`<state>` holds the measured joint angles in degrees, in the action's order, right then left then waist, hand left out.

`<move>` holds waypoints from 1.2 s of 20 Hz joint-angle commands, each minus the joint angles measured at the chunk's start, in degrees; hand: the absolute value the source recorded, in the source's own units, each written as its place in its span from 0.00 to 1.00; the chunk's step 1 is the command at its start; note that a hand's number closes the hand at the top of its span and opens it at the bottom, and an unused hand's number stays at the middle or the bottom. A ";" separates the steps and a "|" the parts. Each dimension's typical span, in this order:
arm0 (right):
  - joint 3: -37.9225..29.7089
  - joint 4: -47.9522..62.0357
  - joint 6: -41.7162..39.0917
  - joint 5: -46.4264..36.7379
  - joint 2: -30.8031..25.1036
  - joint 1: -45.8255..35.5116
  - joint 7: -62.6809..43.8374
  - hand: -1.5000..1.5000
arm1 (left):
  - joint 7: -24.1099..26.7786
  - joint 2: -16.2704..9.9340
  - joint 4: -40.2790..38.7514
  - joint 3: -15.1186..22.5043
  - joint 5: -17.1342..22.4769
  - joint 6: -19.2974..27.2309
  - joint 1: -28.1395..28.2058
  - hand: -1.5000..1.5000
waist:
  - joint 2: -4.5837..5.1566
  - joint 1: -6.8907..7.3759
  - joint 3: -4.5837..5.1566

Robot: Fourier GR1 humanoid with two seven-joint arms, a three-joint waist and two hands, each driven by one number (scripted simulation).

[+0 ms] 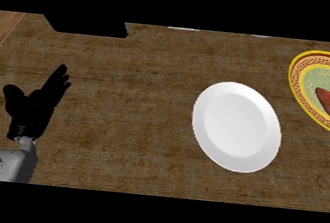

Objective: Pick the sweet potato from the plate and place it in the plate

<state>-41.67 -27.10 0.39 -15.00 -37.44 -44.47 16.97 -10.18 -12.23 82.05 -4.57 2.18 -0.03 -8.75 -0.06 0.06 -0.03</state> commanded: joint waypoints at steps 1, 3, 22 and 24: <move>-1.29 -0.93 -5.69 4.20 -2.96 4.03 2.14 0.00 | 1.87 -2.03 -1.40 -1.60 1.23 -3.32 1.05 0.50 | 0.12 0.09 0.01; 0.13 -1.52 -3.78 4.44 -0.95 5.43 4.96 0.00 | -1.35 3.21 1.88 2.70 -2.56 2.23 0.83 0.50 | 0.12 0.26 -0.01; 2.26 7.02 -4.37 8.76 -7.23 14.11 14.37 0.00 | 0.81 1.89 -4.23 -1.51 -0.95 -0.77 -3.76 0.50 | 0.27 0.38 -0.04; 2.02 9.07 -6.98 9.25 -9.45 15.87 14.99 0.00 | -0.74 2.12 -0.75 -0.05 -2.87 0.45 -1.75 0.50 | 0.24 0.51 -0.06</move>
<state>-40.26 -19.44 -6.03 -6.35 -46.66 -30.87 30.48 -9.01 -10.78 79.07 -5.55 0.52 -0.77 -10.71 0.26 0.60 -0.08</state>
